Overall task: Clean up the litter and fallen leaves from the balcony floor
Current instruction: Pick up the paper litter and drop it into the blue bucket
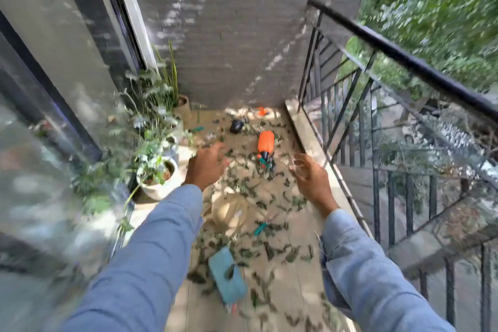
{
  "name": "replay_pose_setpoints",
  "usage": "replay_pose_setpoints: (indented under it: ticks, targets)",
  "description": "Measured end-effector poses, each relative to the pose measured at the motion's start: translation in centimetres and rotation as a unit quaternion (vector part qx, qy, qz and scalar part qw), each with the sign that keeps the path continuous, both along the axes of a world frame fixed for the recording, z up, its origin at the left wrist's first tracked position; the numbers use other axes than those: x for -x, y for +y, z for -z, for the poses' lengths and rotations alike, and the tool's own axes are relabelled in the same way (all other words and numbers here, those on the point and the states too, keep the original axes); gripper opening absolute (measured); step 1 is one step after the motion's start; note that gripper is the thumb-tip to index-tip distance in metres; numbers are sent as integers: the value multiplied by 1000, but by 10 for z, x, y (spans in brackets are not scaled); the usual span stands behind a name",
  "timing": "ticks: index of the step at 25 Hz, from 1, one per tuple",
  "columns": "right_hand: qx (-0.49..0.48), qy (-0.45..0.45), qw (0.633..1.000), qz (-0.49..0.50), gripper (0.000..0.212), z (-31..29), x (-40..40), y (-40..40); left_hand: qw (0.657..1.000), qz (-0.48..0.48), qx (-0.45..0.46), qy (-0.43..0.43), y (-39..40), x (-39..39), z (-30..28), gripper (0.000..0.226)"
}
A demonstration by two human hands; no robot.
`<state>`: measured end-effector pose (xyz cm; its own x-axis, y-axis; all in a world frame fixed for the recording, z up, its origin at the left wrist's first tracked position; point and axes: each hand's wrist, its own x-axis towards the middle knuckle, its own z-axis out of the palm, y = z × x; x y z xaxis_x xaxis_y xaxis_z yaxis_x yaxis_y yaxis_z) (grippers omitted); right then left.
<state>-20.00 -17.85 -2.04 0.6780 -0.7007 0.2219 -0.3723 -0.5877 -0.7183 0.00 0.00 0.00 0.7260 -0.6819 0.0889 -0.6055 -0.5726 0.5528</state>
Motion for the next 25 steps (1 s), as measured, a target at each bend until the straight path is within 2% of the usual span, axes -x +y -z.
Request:
replay_pose_setpoints:
  ticks: [5, 8, 9, 11, 14, 19, 21, 24, 25]
  targets:
    - [-109, 74, 991, 26, 31, 80, 46, 15, 992, -21, -78, 93, 9, 61, 76, 36]
    - [-132, 118, 983, 40, 27, 114, 57, 12, 985, -13, -145, 96, -5, 69, 123, 34]
    - [-147, 132, 979, 47, 26, 128, 57, 8, 981, -3, -171, 94, -11, 61, 155, 39]
    - [-165, 156, 972, 57, 29, 149, 50, -1, 978, 2, -187, 93, -29, 55, 179, 54]
    - [-167, 203, 964, 46, 30, 168, 24, -25, 969, 1, -218, 116, -63, 49, 161, 46]
    - [-195, 232, 953, 16, 28, 180, -55, -111, 958, 15, -264, 116, -150, -32, 178, 41]
    - [-194, 231, 953, 19, 29, 171, -91, -152, 958, -4, -245, 149, -185, -64, 168, 39]
    - [-163, 250, 954, 20, 28, 156, -151, -212, 971, -41, -206, 118, -234, -116, 152, 32]
    - [-172, 229, 958, 25, 28, 150, -172, -229, 973, -56, -195, 109, -247, -134, 146, 34]
